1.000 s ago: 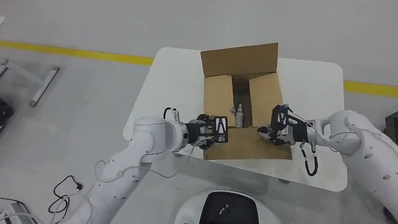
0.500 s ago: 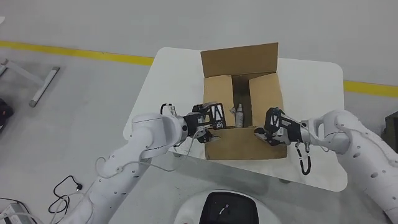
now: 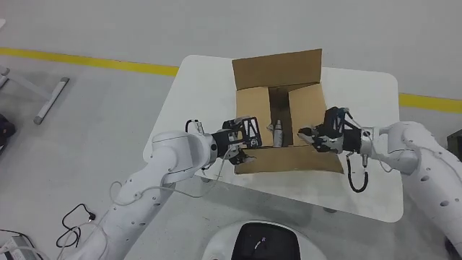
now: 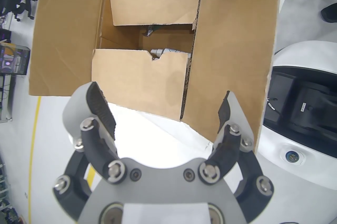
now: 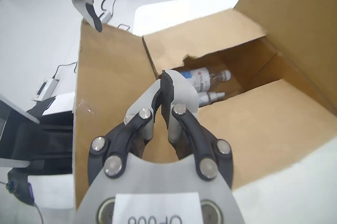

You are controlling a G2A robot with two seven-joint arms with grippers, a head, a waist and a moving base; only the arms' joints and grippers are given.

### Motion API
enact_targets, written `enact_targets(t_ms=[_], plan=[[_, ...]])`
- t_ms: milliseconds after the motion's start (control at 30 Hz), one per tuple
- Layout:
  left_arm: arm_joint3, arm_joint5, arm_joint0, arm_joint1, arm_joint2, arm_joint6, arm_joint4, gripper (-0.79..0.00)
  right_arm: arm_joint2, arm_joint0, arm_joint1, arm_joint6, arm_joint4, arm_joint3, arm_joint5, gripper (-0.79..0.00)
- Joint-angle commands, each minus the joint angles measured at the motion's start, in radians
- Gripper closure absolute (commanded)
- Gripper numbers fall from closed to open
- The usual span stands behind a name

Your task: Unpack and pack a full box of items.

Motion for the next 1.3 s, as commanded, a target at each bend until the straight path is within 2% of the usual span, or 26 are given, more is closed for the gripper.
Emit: enact_targets(t_ms=[0, 200, 333, 433, 600, 733, 1067, 1267], plan=[[0.002, 0.003, -0.001, 0.001, 0.002, 0.002, -0.002, -0.785, 0.065, -0.026, 0.02, -0.056, -0.037, -0.006, 0.029, 0.0], [0.006, 0.014, -0.01, 0.004, 0.009, 0.012, 0.004, -0.785, 0.231, -0.136, 0.071, -0.172, -0.06, 0.005, 0.123, 0.0], [0.014, 0.031, -0.016, 0.005, 0.011, 0.014, -0.001, -0.785, 0.292, -0.194, 0.084, -0.168, 0.01, 0.049, 0.19, 0.0], [0.018, 0.045, -0.021, 0.006, 0.013, 0.014, -0.01, -0.785, 0.298, -0.208, 0.079, -0.105, 0.075, 0.077, 0.258, 0.0], [0.013, 0.057, -0.027, 0.006, 0.012, 0.028, -0.016, -0.785, 0.246, -0.191, 0.048, 0.021, 0.148, 0.105, 0.398, 0.0], [0.013, 0.057, -0.027, 0.006, 0.012, 0.028, -0.016, -0.785, 0.183, -0.149, 0.011, 0.07, 0.176, 0.153, 0.435, 0.0], [0.013, 0.057, -0.027, 0.006, 0.012, 0.028, -0.016, -0.785, 0.027, -0.042, -0.087, 0.086, 0.14, 0.31, 0.367, 0.0], [0.013, 0.057, -0.027, 0.006, 0.012, 0.028, -0.016, -0.785, -0.013, -0.025, -0.124, 0.06, 0.126, 0.37, 0.315, 0.0]])
